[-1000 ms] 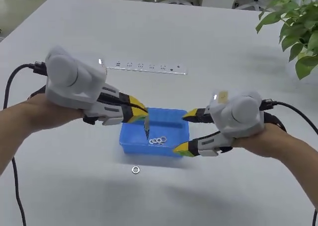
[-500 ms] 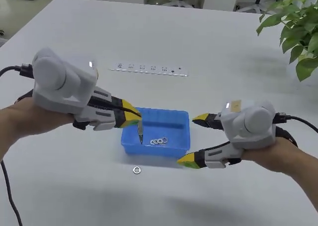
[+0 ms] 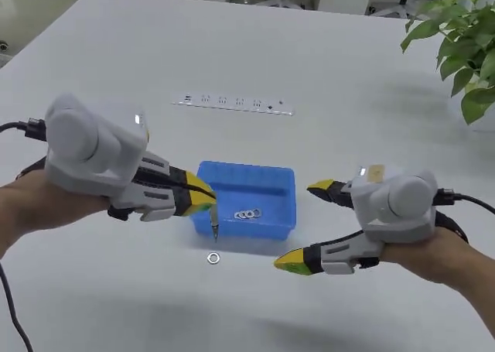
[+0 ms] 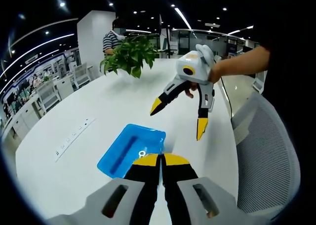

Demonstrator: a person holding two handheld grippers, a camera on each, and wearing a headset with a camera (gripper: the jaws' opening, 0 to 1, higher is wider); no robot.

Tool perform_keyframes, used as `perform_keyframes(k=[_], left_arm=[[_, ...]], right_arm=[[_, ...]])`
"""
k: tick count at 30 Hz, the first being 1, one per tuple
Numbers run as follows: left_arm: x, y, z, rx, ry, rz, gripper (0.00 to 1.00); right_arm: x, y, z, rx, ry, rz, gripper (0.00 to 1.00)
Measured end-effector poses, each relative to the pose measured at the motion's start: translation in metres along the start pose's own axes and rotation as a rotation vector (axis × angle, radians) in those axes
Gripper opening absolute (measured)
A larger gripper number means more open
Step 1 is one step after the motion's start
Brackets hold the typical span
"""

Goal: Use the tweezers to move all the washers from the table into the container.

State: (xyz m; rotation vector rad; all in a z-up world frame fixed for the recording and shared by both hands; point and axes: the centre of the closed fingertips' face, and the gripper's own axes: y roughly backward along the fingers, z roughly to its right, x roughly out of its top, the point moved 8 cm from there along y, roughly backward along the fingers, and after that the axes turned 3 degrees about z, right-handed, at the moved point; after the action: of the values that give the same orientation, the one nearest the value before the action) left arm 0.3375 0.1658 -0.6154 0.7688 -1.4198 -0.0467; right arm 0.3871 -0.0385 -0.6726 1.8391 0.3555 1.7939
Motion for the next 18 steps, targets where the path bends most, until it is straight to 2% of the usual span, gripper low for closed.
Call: perform_keyframes(k=[9, 18], left_arm=[[-0.016, -0.007, 0.009, -0.008, 0.014, -0.019, 0.05], [-0.022, -0.011, 0.011, -0.01, 0.016, -0.03, 0.05]], right_arm=[[0.001, -0.001, -0.004, -0.001, -0.007, 0.009, 0.91], [0.0, -0.001, -0.008, 0.012, -0.007, -0.003, 0.92]])
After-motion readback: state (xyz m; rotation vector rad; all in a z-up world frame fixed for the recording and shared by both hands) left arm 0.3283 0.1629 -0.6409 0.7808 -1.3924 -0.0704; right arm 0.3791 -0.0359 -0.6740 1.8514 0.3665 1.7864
